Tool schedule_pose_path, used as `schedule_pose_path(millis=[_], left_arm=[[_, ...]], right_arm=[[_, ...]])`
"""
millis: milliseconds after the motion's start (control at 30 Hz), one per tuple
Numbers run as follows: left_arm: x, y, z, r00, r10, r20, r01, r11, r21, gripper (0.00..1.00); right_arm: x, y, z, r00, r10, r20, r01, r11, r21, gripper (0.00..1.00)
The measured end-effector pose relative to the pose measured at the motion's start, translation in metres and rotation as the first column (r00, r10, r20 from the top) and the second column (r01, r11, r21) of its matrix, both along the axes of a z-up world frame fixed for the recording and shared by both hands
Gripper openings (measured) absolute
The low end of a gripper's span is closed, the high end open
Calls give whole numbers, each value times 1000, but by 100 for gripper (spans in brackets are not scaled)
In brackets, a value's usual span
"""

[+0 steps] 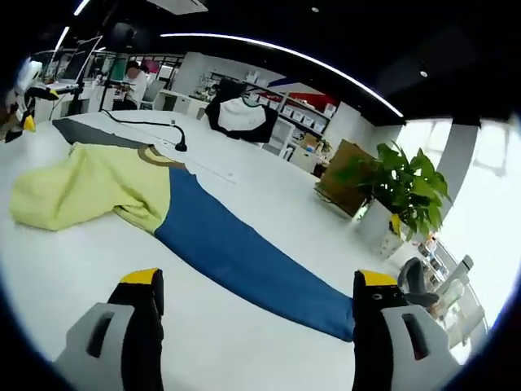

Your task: Fold the garment on the visible template until the final outline fits inside the template.

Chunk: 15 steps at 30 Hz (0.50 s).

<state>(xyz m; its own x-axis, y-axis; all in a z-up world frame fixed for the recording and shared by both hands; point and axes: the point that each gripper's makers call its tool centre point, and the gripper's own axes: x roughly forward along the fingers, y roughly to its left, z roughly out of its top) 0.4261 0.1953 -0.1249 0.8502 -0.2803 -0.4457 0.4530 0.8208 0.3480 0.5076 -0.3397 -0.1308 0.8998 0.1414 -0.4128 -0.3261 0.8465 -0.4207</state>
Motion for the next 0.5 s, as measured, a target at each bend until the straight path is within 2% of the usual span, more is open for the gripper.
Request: schedule_pose_path(millis=[133,233,500], left_arm=[[-3,-13,0,999,-12,51,12,1000,-3,100],[-12,-37,-4,996,-62,57,68,993,-92,100],[-25,-66,-17,991,-104,84,110,992,-65,100]], right_arm=[[-8,8,-2,1000,21,1,-21,1000,13,100],[-16,8,-4,1000,11,-18,-11,1000,13,99],[-38,43,3,996,80,30,-81,996,34,99]])
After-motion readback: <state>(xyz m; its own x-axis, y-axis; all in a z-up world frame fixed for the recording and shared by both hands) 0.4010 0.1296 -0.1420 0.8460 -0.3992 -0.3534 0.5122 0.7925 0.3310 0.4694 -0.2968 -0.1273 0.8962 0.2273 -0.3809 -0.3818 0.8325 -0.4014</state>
